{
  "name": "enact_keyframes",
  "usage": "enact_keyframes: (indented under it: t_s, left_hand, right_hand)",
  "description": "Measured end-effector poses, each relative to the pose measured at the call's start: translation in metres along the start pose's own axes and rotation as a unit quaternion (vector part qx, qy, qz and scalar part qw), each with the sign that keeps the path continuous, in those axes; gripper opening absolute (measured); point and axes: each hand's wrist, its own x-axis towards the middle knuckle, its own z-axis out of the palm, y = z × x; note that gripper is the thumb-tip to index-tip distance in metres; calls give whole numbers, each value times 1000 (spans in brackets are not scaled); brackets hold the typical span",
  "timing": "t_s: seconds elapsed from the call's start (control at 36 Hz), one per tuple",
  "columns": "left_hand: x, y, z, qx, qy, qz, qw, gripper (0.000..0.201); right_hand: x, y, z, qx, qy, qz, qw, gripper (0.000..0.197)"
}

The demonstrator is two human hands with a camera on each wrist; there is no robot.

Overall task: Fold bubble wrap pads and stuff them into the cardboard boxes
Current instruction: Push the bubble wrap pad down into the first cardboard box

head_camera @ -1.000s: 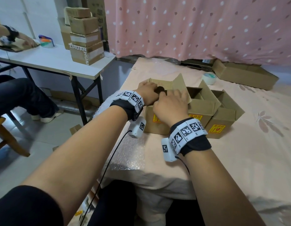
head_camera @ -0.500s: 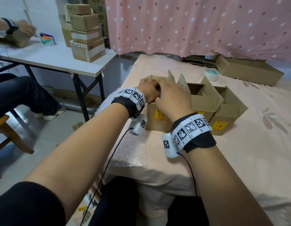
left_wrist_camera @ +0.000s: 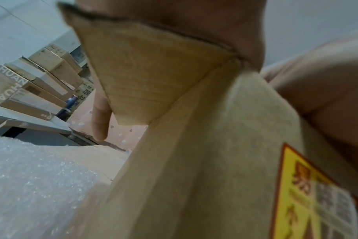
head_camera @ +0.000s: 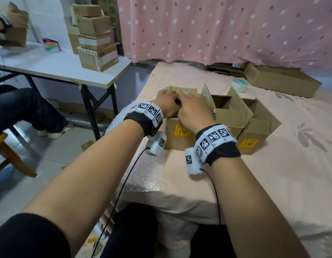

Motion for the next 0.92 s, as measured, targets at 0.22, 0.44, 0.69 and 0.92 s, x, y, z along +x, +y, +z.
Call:
enact_keyframes:
  t_s: [0.22,0.44,0.69,0.92]
  left_hand:
    - [-2,0,1,-27,4,-17,999,34]
    - [-3,1,0,-36,-6,-35,999,44]
    - [-3,1,0,-32,-20,-49,998,59]
    - [-22,12,-1,-33,107,-206,972,60]
  right_hand:
    - [2,3,13,-14,12,54,998,51]
    - [6,5,12,17,-47,50,998,49]
    - [6,5,13,21,-55,59,997,52]
    - [6,4,14,14,-44,60,997,46]
